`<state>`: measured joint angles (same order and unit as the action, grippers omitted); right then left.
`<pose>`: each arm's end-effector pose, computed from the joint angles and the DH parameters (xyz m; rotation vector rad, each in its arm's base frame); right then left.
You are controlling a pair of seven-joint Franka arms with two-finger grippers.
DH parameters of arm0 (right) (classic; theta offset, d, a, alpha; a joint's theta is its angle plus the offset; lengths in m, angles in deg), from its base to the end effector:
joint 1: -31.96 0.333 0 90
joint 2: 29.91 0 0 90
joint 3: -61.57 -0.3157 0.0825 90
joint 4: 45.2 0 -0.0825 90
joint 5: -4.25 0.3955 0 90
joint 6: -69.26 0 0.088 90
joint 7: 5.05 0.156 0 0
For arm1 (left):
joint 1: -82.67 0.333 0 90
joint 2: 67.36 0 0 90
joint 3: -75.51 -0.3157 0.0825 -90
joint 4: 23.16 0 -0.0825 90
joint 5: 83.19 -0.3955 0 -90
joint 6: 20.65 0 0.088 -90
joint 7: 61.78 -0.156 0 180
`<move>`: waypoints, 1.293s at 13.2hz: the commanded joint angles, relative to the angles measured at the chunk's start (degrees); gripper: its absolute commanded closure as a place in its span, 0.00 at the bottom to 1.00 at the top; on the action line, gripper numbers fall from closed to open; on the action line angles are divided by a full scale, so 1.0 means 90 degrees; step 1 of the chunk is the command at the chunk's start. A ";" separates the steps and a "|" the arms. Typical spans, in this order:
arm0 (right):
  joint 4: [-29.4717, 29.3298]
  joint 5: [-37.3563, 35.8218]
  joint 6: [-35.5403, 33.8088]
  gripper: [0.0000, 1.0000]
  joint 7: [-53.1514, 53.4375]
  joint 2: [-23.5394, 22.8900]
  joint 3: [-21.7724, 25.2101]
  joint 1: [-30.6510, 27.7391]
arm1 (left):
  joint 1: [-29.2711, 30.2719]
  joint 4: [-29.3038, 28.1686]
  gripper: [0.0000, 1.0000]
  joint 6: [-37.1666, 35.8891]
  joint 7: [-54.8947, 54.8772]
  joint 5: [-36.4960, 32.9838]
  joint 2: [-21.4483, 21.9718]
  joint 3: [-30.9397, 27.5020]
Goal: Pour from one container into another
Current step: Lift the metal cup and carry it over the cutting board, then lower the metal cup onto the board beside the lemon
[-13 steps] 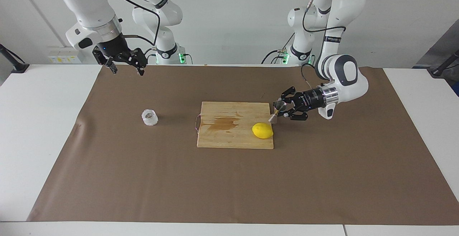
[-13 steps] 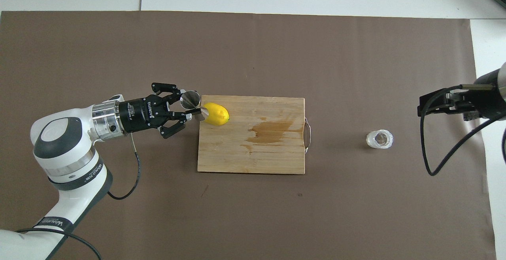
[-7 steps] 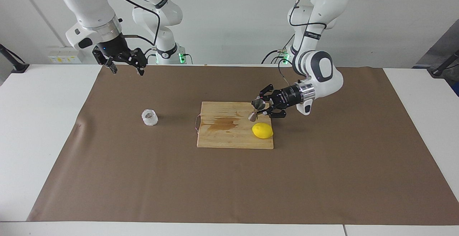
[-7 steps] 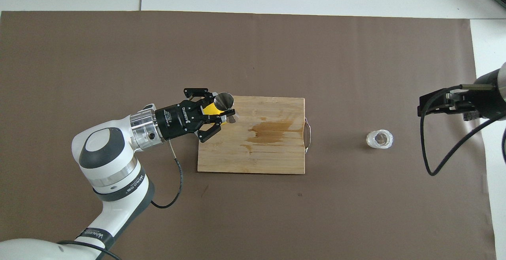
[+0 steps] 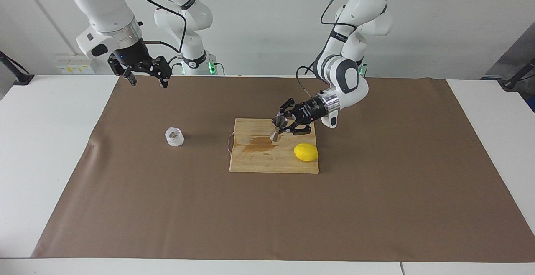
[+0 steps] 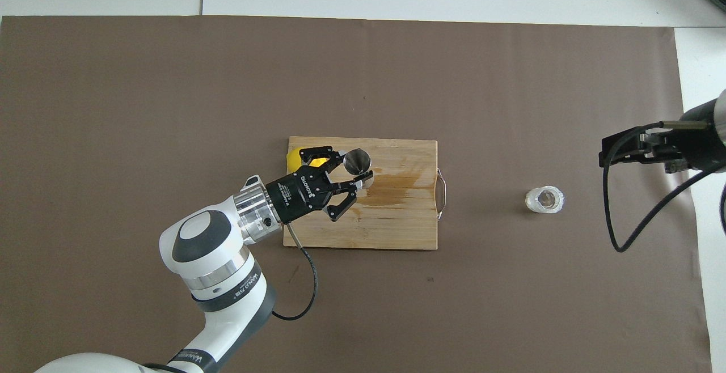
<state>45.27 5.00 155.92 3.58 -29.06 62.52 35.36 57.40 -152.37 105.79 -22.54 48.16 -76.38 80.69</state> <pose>0.5520 0.0257 0.5747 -3.1277 0.1682 0.0826 0.4904 -0.3518 0.3033 0.8513 1.5347 -1.0138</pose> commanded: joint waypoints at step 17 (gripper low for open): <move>0.0026 0.0171 -0.0068 0.00 -0.0139 0.0042 0.0050 -0.0016 | -0.0445 0.0030 1.00 0.0101 -0.1109 0.0874 -0.0667 0.0031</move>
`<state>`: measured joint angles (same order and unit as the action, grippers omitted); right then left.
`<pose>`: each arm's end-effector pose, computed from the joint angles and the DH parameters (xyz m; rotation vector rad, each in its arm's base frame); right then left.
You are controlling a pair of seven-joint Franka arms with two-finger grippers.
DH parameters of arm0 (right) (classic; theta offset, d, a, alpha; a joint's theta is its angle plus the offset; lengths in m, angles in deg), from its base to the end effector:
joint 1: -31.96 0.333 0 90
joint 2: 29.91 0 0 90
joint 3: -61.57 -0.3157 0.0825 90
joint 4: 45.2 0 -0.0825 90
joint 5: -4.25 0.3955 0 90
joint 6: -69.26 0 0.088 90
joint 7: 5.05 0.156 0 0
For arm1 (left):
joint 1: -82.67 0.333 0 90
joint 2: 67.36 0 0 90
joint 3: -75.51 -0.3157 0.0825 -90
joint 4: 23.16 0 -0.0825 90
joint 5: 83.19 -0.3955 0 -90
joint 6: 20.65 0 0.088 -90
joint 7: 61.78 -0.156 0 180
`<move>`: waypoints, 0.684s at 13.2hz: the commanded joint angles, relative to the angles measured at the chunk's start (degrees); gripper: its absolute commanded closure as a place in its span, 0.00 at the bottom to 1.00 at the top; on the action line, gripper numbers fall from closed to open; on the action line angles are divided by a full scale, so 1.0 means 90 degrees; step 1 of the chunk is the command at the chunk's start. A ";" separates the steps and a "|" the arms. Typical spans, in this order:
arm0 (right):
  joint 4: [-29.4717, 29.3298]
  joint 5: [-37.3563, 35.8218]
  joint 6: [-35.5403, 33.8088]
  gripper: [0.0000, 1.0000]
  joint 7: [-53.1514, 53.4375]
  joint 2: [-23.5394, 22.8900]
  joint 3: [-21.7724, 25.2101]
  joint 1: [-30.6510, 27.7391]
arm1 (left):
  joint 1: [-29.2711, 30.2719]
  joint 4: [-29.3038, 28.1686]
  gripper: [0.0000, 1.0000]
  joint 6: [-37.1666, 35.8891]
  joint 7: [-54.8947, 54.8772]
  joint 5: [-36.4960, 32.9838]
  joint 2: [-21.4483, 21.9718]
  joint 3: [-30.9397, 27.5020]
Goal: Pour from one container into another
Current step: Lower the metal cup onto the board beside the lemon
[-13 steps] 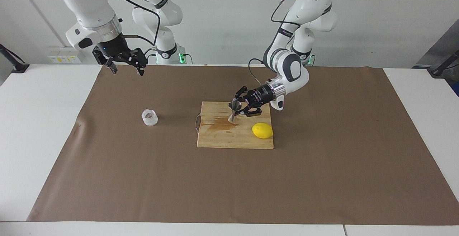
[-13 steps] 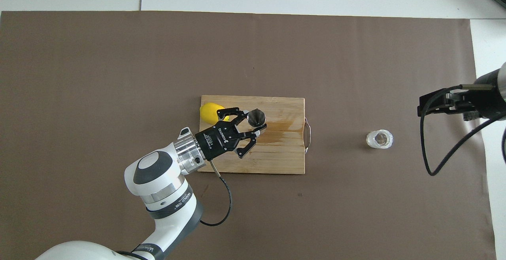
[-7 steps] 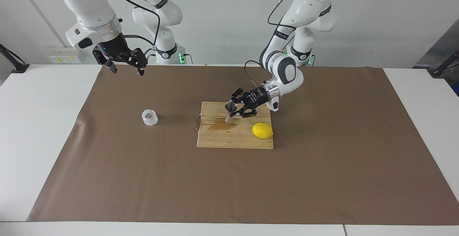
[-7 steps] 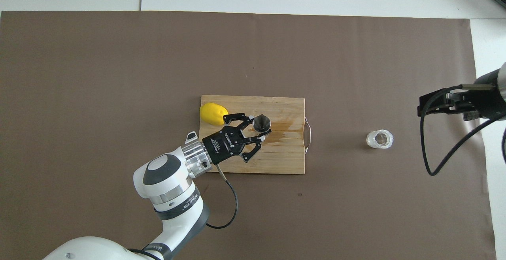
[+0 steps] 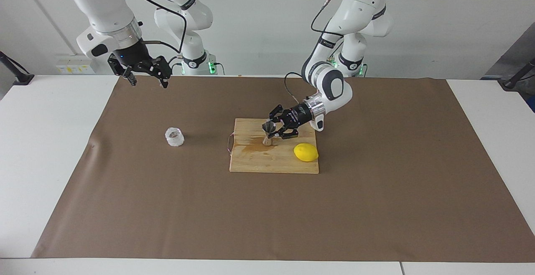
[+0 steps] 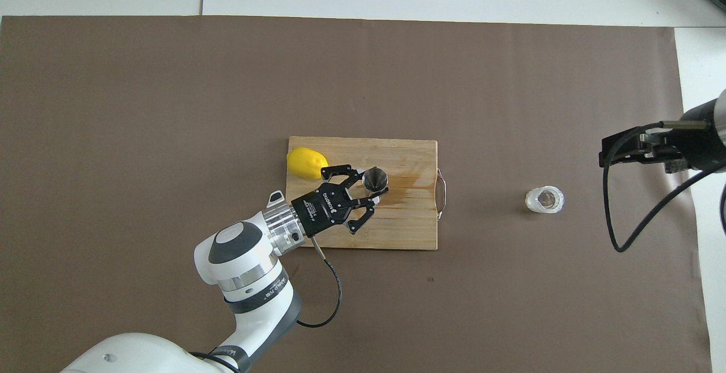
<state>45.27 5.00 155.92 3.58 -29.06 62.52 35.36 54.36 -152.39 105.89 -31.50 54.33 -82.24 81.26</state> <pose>0.5520 0.0257 0.5747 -3.1277 0.1682 0.0826 0.4687 -0.3766 0.2459 0.8852 1.5554 -0.9675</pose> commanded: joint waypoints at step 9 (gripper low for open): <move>0.0026 0.0161 -0.0058 0.00 -0.0139 0.0042 0.0050 -0.0016 | -0.0096 0.0023 0.68 0.0080 -0.0113 0.0189 -0.0114 -0.0033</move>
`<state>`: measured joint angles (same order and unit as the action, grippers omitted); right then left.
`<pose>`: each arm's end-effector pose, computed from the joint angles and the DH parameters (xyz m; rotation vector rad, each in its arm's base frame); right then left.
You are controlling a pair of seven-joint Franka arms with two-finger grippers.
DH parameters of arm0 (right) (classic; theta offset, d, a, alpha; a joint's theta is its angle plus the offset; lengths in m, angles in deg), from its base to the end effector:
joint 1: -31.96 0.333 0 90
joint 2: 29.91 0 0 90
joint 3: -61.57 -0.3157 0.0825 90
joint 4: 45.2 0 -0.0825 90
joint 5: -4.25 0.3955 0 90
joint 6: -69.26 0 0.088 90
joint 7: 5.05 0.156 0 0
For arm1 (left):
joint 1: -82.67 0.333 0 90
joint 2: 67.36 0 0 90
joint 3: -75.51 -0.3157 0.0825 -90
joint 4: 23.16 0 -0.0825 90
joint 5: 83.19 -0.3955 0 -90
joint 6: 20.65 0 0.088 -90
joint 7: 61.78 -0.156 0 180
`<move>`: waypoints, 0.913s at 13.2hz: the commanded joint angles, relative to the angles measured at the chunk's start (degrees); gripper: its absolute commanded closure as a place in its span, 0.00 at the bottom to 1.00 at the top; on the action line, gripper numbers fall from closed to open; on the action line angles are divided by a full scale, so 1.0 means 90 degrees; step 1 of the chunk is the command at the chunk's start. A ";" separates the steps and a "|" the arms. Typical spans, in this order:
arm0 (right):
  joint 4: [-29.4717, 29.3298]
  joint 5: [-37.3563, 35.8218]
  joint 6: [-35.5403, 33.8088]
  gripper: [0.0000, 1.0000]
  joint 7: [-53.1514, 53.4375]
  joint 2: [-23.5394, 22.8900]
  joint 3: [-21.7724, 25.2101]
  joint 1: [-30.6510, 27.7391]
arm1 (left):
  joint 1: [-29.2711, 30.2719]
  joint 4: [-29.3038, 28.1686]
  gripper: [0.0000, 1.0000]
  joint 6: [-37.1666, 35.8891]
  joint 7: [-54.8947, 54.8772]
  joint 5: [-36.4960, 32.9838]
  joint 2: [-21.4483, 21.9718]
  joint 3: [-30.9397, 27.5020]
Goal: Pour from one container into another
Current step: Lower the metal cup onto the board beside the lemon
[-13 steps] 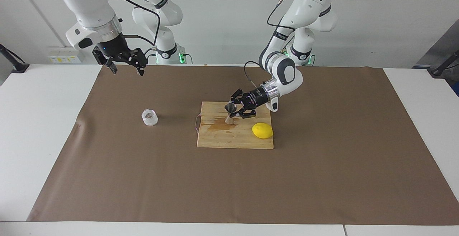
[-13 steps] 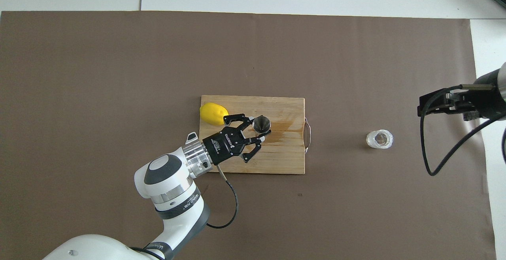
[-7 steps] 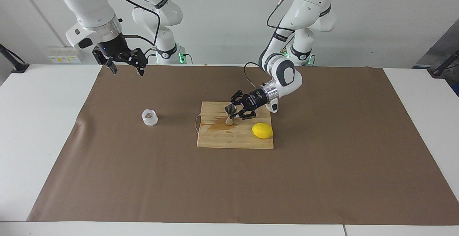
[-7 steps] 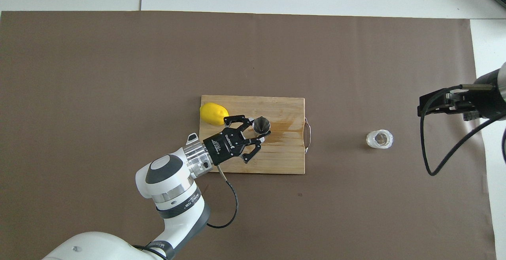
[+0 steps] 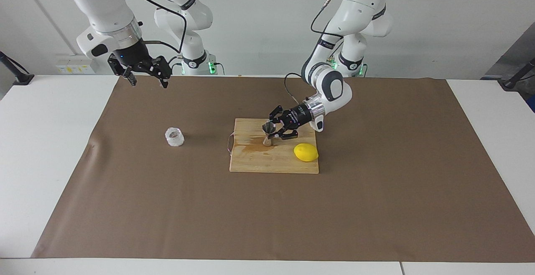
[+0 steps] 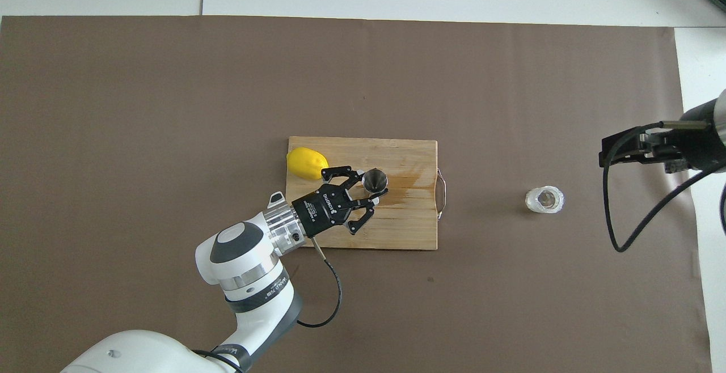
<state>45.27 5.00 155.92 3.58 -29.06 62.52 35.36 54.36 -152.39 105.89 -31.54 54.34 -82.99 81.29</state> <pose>0.5520 0.0257 0.5747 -3.1277 0.1682 0.0826 0.4675 -0.3763 0.2382 0.8860 1.5684 -0.9698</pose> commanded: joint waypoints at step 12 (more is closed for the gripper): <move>0.0026 0.0161 -0.0068 0.00 -0.0139 0.0042 0.0050 -0.0016 | -0.0047 0.0004 0.00 0.0119 -0.0109 0.0159 -0.0012 -0.0046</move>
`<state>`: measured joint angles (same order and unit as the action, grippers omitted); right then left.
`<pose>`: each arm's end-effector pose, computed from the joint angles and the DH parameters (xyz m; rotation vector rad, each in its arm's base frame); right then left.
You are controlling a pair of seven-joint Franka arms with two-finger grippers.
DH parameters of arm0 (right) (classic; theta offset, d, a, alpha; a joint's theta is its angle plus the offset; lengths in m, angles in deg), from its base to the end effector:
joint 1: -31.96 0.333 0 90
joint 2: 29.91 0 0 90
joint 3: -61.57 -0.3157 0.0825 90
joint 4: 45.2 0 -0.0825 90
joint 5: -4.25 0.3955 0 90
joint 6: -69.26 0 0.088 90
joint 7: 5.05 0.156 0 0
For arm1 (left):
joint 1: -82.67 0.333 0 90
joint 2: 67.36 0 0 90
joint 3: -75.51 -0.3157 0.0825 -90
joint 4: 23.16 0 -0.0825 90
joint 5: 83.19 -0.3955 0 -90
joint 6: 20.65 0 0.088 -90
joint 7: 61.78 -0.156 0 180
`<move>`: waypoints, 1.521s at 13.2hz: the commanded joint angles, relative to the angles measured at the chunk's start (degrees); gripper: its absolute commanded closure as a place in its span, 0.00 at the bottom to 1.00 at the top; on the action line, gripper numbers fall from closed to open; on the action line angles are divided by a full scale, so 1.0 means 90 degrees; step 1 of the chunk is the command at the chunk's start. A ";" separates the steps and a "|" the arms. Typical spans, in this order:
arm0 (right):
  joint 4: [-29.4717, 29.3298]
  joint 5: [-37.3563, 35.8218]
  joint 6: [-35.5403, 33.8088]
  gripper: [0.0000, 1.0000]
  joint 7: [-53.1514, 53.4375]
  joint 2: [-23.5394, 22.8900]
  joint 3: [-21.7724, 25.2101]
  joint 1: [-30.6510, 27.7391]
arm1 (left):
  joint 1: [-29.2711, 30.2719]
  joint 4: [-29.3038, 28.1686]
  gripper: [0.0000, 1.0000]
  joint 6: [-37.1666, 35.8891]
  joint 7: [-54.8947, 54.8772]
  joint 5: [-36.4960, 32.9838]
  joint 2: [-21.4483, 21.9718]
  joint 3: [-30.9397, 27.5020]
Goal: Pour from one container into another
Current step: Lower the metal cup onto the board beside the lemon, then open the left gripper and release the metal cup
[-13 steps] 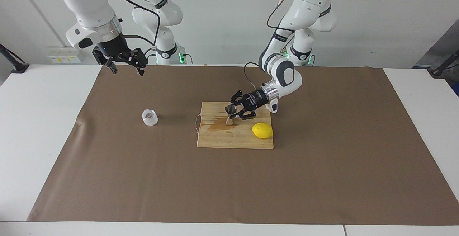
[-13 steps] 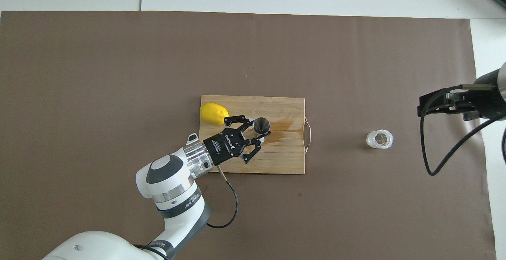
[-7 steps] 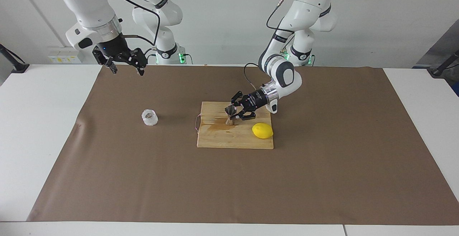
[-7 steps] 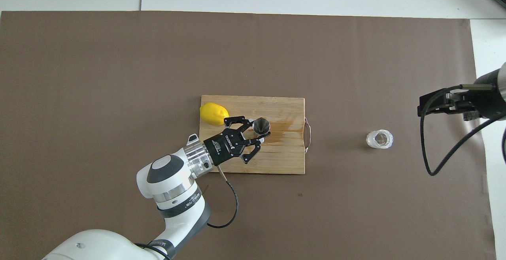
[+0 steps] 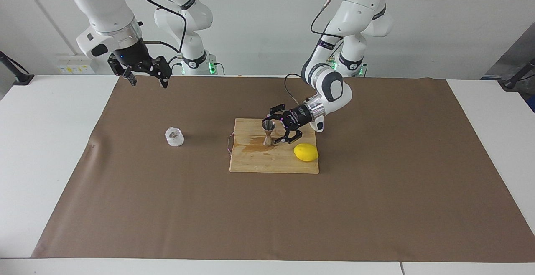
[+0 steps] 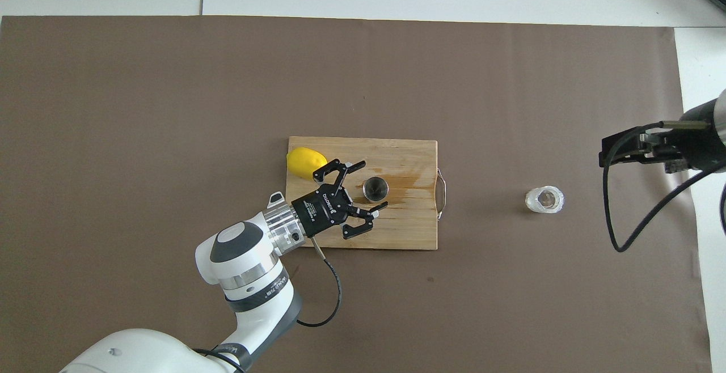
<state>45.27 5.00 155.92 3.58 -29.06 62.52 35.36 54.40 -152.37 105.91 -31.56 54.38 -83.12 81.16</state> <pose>0.5520 0.0257 0.5747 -3.1277 0.1682 0.0826 0.4686 -0.3748 0.2369 0.8835 1.5717 -0.9670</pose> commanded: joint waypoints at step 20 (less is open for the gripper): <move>0.0026 0.0161 -0.0068 0.00 -0.0139 0.0042 0.0050 -0.0016 | 0.1801 -0.0467 0.00 -0.0974 0.1816 -0.3280 0.0940 -0.0090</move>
<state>45.27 5.00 155.92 3.58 -29.06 62.52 35.36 66.82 -154.60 101.29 -18.67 29.84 -76.98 80.18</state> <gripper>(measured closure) 0.000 0.000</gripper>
